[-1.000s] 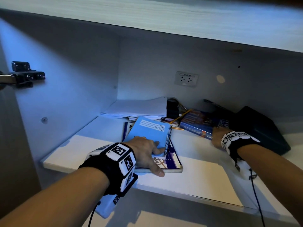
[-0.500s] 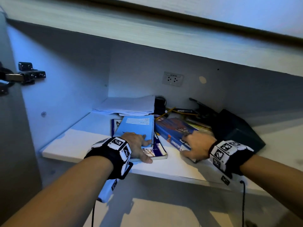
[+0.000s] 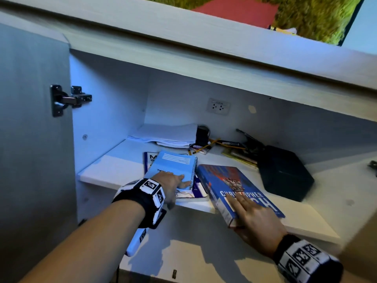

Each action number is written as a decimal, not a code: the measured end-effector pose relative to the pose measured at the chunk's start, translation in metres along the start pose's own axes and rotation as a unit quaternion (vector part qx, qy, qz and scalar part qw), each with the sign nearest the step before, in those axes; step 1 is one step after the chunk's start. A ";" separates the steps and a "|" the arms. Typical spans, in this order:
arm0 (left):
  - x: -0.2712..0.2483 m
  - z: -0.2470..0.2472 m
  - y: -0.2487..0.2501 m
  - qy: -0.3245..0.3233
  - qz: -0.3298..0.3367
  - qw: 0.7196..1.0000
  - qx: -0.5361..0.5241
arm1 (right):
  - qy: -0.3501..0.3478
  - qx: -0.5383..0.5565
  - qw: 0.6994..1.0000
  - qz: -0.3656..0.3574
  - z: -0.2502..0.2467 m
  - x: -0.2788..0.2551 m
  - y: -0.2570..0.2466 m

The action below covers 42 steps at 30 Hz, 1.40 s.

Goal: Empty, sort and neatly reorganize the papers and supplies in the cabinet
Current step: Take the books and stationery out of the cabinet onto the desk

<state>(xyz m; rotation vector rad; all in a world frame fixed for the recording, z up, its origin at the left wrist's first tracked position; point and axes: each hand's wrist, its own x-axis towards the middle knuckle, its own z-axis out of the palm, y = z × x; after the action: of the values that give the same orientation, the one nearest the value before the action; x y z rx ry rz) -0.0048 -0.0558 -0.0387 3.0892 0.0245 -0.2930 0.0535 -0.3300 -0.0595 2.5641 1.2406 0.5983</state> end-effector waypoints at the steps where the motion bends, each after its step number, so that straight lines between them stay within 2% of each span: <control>1: -0.002 0.001 0.001 0.006 0.004 1.000 0.010 | 0.030 0.007 0.999 -0.006 -0.008 0.000 0.003; 7: -0.010 0.003 0.004 0.014 0.026 0.999 0.031 | 0.173 0.107 0.976 0.074 -0.070 0.027 0.013; 9: -0.018 -0.001 0.003 0.012 0.048 0.999 0.012 | 0.203 0.134 0.968 0.067 -0.080 0.037 0.010; 11: -0.028 -0.004 0.002 0.011 0.068 0.998 0.005 | 0.210 0.137 0.968 0.027 -0.081 0.044 0.002; 13: -0.039 -0.006 0.004 0.048 0.089 0.995 0.008 | 0.213 0.140 0.967 -0.013 -0.077 0.050 -0.007; 16: -0.058 -0.005 0.006 0.163 0.078 0.979 0.096 | 0.226 0.143 0.962 -0.060 -0.061 0.062 -0.020; 18: -0.071 -0.002 0.003 0.232 0.065 0.957 0.163 | 0.189 0.154 0.966 -0.082 -0.045 0.071 -0.026; 20: -0.080 0.004 -0.008 0.275 0.053 0.938 0.206 | 0.101 0.146 0.980 -0.093 -0.028 0.077 -0.031; 22: -0.078 0.015 -0.022 0.303 0.044 0.932 0.196 | 0.007 0.158 0.983 -0.092 -0.013 0.076 -0.033; 25: -0.069 0.020 -0.028 0.272 0.007 0.950 0.154 | -0.036 0.156 0.982 -0.098 -0.007 0.075 -0.033; 28: -0.055 0.016 -0.028 0.170 0.016 0.976 0.132 | -0.017 0.147 0.983 -0.106 0.001 0.074 -0.034; 30: -0.046 0.016 -0.026 0.136 0.025 0.988 0.074 | 0.021 0.123 0.987 -0.099 0.013 0.074 -0.038; 33: -0.039 0.019 -0.026 0.145 0.030 0.989 0.020 | 0.100 0.149 0.982 -0.056 0.027 0.078 -0.049; 35: -0.039 0.020 -0.028 0.161 0.033 0.986 0.019 | 0.137 0.173 0.975 -0.021 0.033 0.082 -0.054; 38: -0.037 0.020 -0.032 0.172 0.039 0.984 0.009 | 0.167 0.188 0.968 -0.004 0.041 0.085 -0.061; 42: -0.040 0.022 -0.032 0.185 0.043 0.982 -0.007 | 0.187 0.164 0.968 -0.021 0.036 0.084 -0.062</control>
<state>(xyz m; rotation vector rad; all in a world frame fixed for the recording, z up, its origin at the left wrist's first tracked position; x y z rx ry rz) -0.0488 -0.0249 -0.0539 3.0706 -0.0960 0.2837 0.0741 -0.2266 -0.0924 2.7644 1.6309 0.9763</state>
